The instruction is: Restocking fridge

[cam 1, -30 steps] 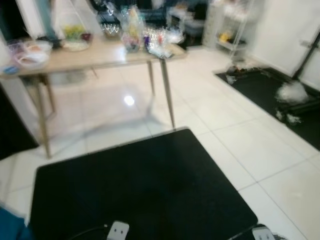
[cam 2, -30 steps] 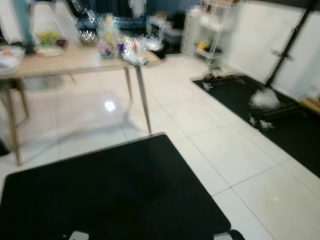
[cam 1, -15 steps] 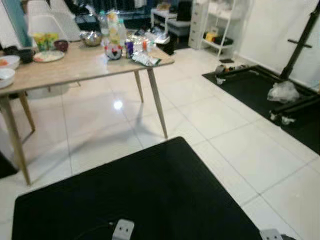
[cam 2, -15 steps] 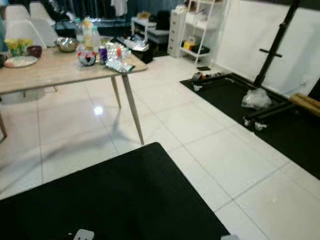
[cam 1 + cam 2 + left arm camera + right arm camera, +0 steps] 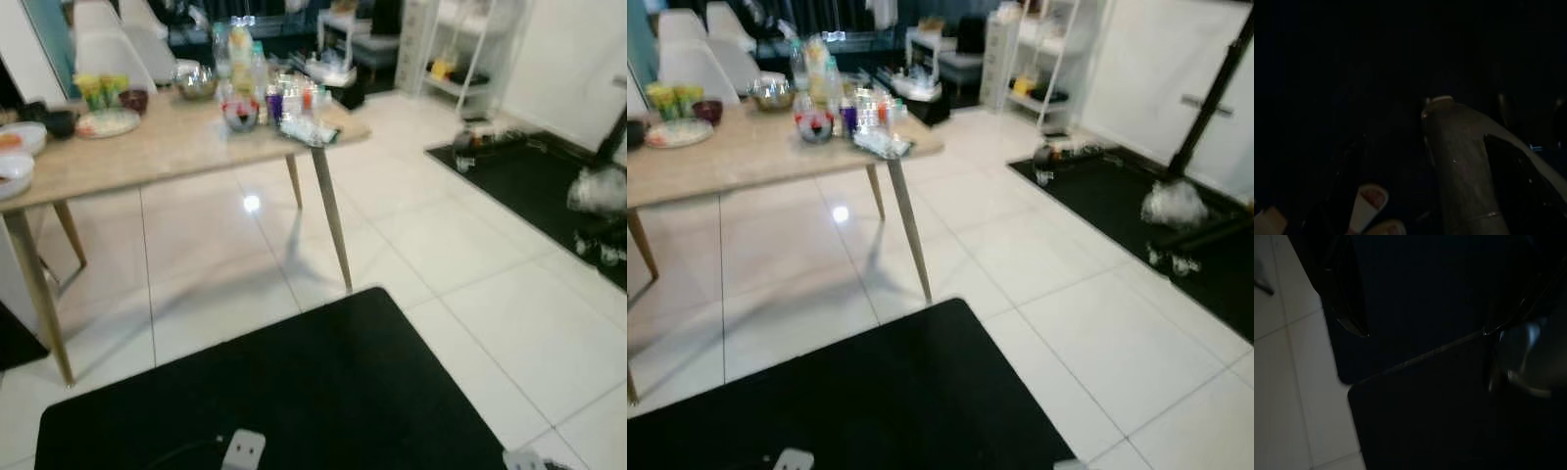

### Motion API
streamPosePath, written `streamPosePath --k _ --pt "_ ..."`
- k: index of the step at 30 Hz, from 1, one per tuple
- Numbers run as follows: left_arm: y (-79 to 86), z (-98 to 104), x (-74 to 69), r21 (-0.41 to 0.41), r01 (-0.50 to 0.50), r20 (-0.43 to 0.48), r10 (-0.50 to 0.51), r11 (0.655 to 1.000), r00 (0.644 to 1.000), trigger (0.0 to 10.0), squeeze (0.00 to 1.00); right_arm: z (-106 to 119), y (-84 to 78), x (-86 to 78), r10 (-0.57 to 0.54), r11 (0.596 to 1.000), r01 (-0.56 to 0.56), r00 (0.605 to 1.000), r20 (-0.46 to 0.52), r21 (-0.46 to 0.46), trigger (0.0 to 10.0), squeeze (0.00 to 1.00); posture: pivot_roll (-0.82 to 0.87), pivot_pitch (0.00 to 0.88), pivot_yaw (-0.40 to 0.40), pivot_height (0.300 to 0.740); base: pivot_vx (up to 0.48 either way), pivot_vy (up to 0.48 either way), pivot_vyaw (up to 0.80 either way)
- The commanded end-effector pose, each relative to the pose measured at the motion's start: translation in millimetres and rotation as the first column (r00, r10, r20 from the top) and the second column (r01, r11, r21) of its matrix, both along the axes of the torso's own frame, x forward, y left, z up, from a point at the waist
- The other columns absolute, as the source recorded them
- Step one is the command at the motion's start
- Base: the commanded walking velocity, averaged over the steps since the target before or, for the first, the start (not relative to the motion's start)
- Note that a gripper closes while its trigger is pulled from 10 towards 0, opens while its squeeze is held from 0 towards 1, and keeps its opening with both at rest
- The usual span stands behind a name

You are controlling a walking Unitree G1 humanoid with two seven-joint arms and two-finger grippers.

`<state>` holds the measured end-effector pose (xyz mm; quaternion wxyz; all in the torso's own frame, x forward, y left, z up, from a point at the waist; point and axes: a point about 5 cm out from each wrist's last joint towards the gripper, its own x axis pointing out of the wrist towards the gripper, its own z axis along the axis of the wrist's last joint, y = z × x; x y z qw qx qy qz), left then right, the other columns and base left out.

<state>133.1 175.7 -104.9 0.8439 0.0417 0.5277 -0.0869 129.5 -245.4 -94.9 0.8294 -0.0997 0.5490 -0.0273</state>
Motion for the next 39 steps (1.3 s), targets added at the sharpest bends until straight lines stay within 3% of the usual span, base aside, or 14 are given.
streamPosePath --k 1,39 --pt "-4.2 -4.0 -10.4 -0.009 0.004 -0.046 -0.004 1.000 0.999 10.0 0.00 -2.3 -0.5 -7.3 -0.003 1.000 0.003 1.000 -0.023 0.001 10.0 0.00 -0.01 0.000 -0.034 0.738 0.386 0.000 0.00" --pt "-6.1 -3.8 -8.9 -0.009 0.004 -0.044 -0.005 1.000 0.999 10.0 0.00 -4.2 3.5 -10.0 0.012 1.000 -0.012 0.999 -0.039 0.005 10.0 0.00 0.01 0.000 -0.040 0.738 0.386 0.000 0.00"
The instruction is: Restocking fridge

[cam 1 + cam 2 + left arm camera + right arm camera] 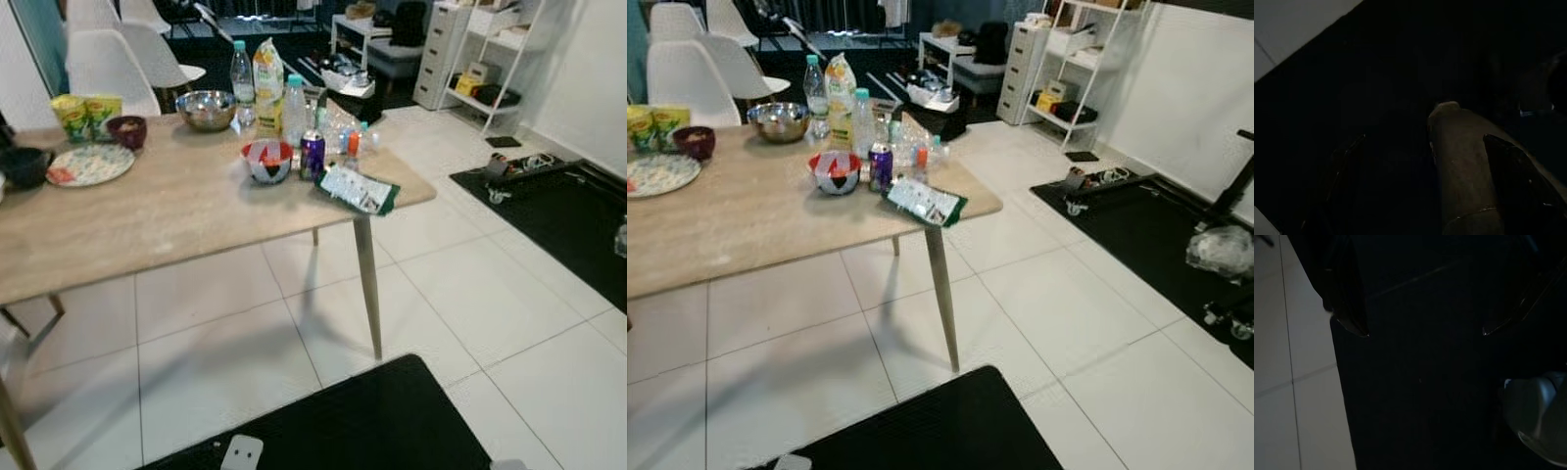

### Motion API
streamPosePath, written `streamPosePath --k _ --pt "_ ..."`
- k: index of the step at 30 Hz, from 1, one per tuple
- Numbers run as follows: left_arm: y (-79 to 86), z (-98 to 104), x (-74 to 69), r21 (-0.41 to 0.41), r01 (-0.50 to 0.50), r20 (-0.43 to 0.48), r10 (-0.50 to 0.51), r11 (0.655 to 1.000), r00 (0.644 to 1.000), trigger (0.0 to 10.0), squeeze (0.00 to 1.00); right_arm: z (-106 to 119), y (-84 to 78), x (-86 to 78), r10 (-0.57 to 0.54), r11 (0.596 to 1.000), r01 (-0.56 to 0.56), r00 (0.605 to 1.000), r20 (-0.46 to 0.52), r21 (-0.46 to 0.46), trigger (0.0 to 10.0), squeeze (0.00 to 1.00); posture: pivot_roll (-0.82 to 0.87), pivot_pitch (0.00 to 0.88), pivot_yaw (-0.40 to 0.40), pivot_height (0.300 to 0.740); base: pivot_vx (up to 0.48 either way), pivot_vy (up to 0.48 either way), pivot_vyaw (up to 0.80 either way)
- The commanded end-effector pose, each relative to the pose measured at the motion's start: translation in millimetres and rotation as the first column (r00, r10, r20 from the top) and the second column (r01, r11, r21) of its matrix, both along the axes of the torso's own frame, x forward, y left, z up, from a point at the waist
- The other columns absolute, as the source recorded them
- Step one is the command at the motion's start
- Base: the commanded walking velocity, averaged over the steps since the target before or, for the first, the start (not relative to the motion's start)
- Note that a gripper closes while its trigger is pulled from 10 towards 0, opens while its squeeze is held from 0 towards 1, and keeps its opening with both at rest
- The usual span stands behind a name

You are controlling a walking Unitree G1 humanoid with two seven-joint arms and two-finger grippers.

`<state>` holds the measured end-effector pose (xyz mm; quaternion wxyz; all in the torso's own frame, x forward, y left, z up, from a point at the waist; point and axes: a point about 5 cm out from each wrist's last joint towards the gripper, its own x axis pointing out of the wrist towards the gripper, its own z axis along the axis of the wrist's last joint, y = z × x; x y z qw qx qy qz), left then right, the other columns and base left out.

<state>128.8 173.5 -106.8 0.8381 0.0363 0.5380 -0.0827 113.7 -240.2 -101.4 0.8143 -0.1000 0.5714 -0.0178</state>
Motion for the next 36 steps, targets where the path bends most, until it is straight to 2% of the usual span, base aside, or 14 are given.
streamPosePath --k 1,8,11,22,32,36 --pt "-3.7 -2 -4.4 -0.007 0.018 -0.020 -0.018 1.000 1.000 10.0 0.00 2 -1.8 5.7 0.003 1.000 -0.003 1.000 0.016 -0.004 10.0 0.00 0.01 0.000 -0.040 0.738 0.386 0.000 0.00" --pt "-2.6 -2 -4.6 0.001 0.022 -0.019 -0.022 1.000 1.000 10.0 0.00 2 -1.8 5.0 0.010 1.000 -0.010 1.000 0.013 -0.005 10.0 0.00 0.01 0.000 -0.041 0.738 0.389 0.000 0.00" --pt "6.8 1 -0.2 0.009 0.017 -0.011 -0.017 1.000 1.000 10.0 0.00 2 -1.0 5.7 0.012 1.000 -0.012 1.000 0.015 -0.003 10.0 0.00 0.02 0.000 -0.041 0.738 0.387 0.000 0.00" --pt "10.9 1 0.2 0.014 0.007 -0.011 -0.007 1.000 1.000 10.0 0.00 1 1.5 5.6 0.013 1.000 -0.013 1.000 0.013 0.003 10.0 0.00 0.01 0.000 -0.041 0.738 0.377 0.000 0.00" --pt "13.3 1 -0.6 0.013 0.004 -0.012 -0.003 1.000 1.000 10.0 0.00 1 1.8 4.7 0.012 1.000 -0.012 1.000 0.012 0.003 10.0 0.00 0.01 0.000 -0.044 0.738 0.000 0.000 0.00" --pt "10.4 1 -0.1 0.001 0.000 -0.017 0.000 1.000 1.000 10.0 0.00 1 1.2 4.9 0.013 1.000 -0.014 1.000 0.014 0.004 10.0 0.00 0.01 0.000 -0.045 0.738 0.000 -0.437 0.00"
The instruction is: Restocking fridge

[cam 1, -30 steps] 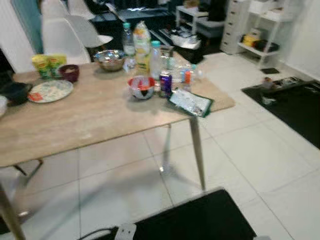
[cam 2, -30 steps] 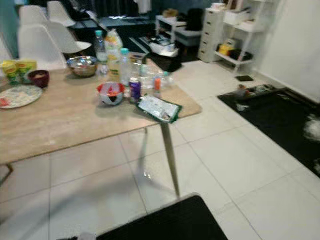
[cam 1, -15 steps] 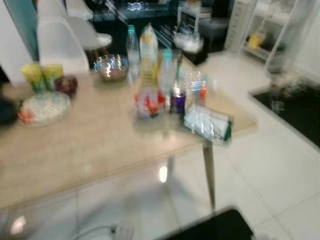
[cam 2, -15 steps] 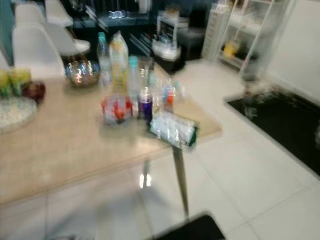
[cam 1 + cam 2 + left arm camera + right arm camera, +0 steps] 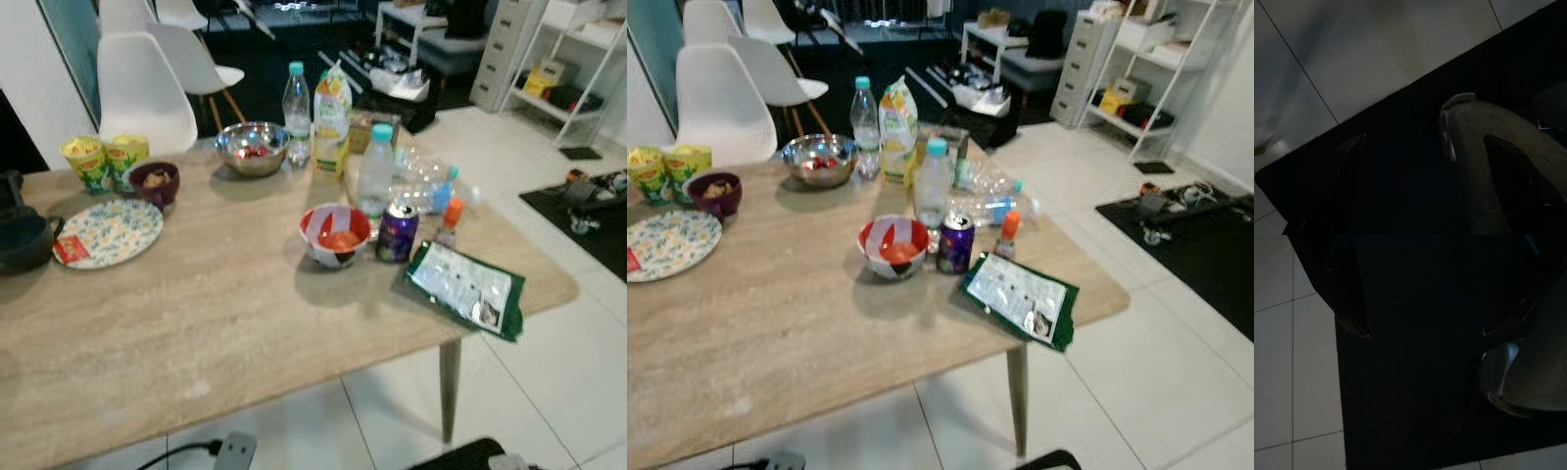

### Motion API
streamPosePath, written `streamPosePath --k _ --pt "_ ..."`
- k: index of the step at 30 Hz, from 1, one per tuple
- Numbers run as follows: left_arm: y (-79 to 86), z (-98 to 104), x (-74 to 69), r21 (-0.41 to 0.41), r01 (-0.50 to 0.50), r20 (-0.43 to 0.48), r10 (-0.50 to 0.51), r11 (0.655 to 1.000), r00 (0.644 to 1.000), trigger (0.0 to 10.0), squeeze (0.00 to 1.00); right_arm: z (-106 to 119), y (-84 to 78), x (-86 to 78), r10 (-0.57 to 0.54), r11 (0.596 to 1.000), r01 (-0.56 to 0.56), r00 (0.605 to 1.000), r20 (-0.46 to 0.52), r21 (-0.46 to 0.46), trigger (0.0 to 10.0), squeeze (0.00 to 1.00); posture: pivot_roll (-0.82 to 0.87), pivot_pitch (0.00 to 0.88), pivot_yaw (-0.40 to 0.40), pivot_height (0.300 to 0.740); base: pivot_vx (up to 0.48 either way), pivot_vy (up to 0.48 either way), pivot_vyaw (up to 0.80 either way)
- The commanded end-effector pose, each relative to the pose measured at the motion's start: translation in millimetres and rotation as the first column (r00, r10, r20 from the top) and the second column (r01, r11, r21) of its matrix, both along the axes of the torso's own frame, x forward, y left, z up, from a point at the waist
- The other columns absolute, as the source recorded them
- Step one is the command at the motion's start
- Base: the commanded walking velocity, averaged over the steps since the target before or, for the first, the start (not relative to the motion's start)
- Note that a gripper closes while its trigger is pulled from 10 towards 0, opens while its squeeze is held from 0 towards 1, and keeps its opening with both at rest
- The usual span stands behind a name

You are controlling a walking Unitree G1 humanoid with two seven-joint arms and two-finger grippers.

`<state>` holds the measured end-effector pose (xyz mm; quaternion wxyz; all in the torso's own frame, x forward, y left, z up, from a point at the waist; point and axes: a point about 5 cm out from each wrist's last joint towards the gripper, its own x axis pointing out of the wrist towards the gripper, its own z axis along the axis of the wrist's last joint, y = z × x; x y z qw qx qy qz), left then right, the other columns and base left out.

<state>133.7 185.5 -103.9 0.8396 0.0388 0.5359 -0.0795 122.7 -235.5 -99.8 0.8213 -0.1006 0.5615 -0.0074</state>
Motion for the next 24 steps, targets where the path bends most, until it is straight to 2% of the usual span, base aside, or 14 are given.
streamPosePath --k 1,17,24 --pt "-2.1 -2.0 -4.9 -0.008 0.002 -0.022 -0.002 1.000 1.000 10.0 0.00 -0.3 -3.6 -4.1 -0.006 1.000 0.006 1.000 -0.008 -0.008 10.0 0.00 0.01 0.000 -0.047 0.738 0.000 -0.461 0.00" --pt "-7.1 -2.9 -6.4 -0.022 0.000 -0.025 -0.001 1.000 1.000 10.0 0.00 -0.4 -5.5 -5.9 -0.005 1.000 0.004 1.000 -0.015 -0.010 10.0 0.00 0.01 0.000 -0.044 0.738 0.000 -0.461 0.00" --pt "-6.2 -1.9 -3.7 -0.024 0.000 -0.019 -0.001 1.000 1.000 10.0 0.00 0.5 -0.2 1.8 0.001 1.000 -0.001 1.000 -0.003 -0.003 10.0 0.00 0.01 0.000 -0.047 0.738 0.000 -0.460 0.00"
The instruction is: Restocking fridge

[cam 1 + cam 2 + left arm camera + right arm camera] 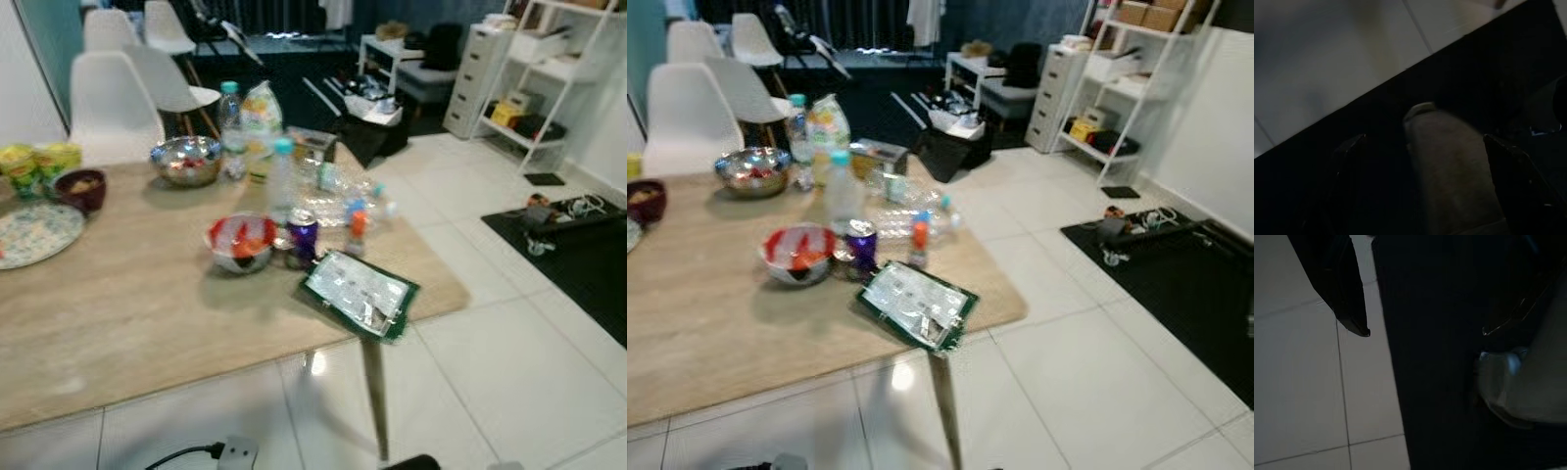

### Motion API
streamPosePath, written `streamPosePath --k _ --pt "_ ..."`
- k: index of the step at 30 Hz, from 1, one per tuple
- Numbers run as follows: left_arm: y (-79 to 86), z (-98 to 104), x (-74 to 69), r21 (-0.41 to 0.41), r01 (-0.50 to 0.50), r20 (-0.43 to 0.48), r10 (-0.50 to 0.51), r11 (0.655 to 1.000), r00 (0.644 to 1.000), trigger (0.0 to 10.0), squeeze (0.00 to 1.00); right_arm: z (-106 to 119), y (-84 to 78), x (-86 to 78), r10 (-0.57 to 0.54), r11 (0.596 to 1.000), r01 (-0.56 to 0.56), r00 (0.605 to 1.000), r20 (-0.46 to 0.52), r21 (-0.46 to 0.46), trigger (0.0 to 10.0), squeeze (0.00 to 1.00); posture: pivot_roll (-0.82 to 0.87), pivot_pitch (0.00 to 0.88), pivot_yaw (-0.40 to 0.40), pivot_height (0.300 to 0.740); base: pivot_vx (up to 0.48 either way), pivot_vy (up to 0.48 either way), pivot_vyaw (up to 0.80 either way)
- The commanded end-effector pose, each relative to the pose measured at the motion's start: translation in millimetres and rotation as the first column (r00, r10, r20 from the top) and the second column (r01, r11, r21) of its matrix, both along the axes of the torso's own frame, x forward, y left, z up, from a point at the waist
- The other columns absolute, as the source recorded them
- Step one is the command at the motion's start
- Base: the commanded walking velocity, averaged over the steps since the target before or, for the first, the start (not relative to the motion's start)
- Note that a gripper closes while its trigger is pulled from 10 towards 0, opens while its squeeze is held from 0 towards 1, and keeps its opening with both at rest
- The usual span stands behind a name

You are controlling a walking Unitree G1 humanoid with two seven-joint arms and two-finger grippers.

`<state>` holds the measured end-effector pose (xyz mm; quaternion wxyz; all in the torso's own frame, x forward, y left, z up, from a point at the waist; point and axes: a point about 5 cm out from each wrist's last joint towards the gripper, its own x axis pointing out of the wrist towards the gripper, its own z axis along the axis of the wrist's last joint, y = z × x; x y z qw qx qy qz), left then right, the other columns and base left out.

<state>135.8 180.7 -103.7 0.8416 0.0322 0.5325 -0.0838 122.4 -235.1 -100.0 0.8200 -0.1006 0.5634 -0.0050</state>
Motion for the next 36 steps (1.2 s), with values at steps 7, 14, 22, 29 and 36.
streamPosePath --k 7,14,22,29,36 --pt "-2.0 -2 -4.0 -0.014 -0.012 -0.020 0.012 1.000 1.000 10.0 0.00 1 -0.1 2.0 -0.002 1.000 0.002 1.000 0.000 -0.005 10.0 0.00 0.01 0.000 -0.046 0.738 0.000 -0.188 0.00" --pt "-1.8 -1 -3.6 -0.014 -0.014 -0.016 0.014 1.000 1.000 10.0 0.00 0 -2.9 -1.7 -0.006 1.000 0.006 1.000 -0.006 -0.006 10.0 0.00 0.01 0.000 -0.044 0.738 0.000 0.000 0.00" --pt "-1.2 -2 -4.5 -0.014 -0.006 -0.019 0.006 1.000 1.000 10.0 0.00 2 -15.9 -7.8 -0.015 1.000 0.015 1.000 -0.013 -0.017 10.0 0.00 0.01 0.000 -0.043 0.738 0.000 0.000 0.00" --pt "-1.2 -2 -4.6 -0.009 -0.010 -0.019 0.009 1.000 1.000 10.0 0.00 2 -18.1 -9.1 -0.017 1.000 0.017 1.000 -0.014 -0.018 10.0 0.00 0.01 0.000 -0.041 0.738 0.000 -0.464 0.00" --pt "-0.2 -2 -6.1 0.006 -0.026 -0.017 0.026 1.000 1.000 10.0 0.00 1 -9.3 -4.7 -0.012 1.000 0.012 1.000 -0.008 -0.007 10.0 0.00 0.01 0.000 -0.044 0.738 0.000 -0.067 0.00"
